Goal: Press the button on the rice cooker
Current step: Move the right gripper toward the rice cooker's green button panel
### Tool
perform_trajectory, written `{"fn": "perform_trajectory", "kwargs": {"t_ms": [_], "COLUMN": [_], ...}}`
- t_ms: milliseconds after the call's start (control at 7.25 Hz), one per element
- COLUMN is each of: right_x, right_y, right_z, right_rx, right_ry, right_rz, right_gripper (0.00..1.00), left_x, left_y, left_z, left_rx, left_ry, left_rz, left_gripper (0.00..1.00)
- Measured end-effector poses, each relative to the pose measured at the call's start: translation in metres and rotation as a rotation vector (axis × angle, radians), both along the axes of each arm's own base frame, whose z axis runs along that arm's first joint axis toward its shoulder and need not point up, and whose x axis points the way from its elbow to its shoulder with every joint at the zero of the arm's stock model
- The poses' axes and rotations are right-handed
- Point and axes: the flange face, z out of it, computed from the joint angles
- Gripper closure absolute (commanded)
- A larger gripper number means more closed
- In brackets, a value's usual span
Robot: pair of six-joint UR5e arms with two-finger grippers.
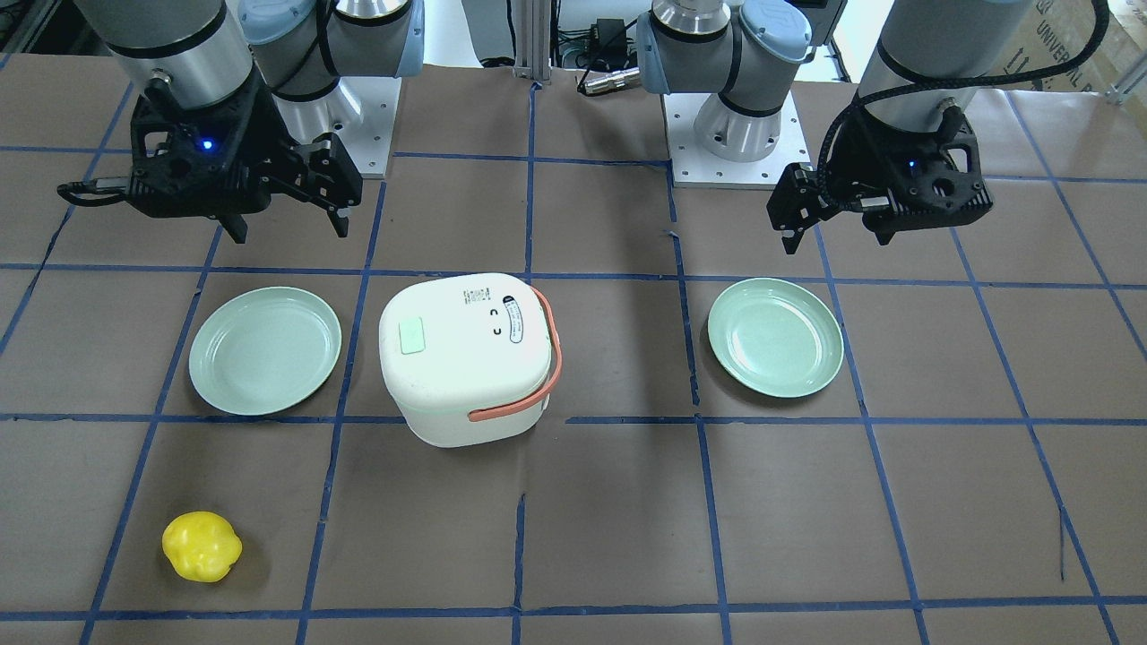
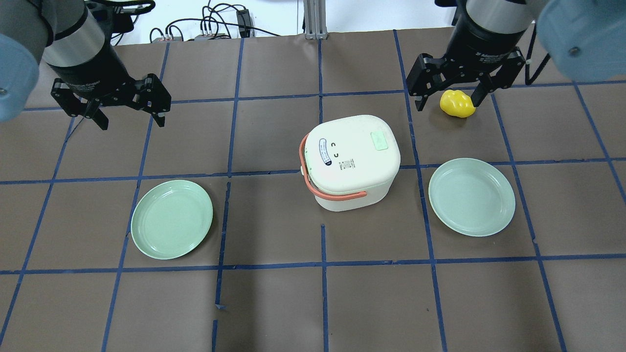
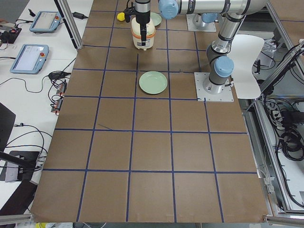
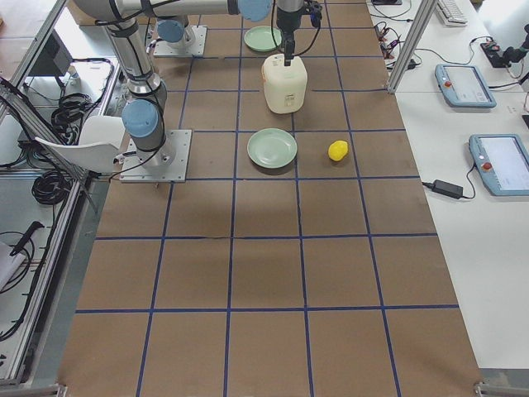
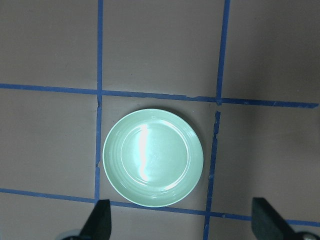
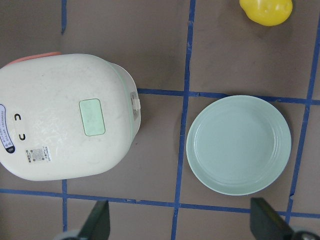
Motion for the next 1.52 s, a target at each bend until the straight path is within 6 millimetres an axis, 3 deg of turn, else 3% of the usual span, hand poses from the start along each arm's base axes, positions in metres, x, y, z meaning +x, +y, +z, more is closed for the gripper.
{"fn": "perform_trajectory", "kwargs": {"t_ms": [276, 414, 552, 966, 1517], "right_x": [0.027, 0.03, 0.026, -0.018, -0.024], "right_y": [-0.003, -0.005, -0.008, -0.017, -0.016], "right_z": [-0.006, -0.009, -0.011, -0.011, -0.013], "right_rx": [-0.025, -0.029, -0.028, -0.022, -0.014], "right_ry": [0.003, 0.01, 0.023, 0.027, 0.021], "right_rz": [0.027, 0.037, 0.049, 0.056, 0.054], "right_gripper": [0.0, 0.0, 0.0, 0.0, 0.0], "left_x": [0.0, 0.0, 0.0, 0.0, 0.0], "left_y": [0.0, 0.0, 0.0, 0.0, 0.0], "left_z": [0.0, 0.0, 0.0, 0.0, 0.0], "left_rx": [0.0, 0.0, 0.0, 0.0, 0.0], "left_ry": [-0.001, -0.001, -0.001, 0.0, -0.001], "left_rz": [0.0, 0.0, 0.0, 0.0, 0.0], "left_gripper": [0.0, 0.0, 0.0, 0.0, 0.0]}}
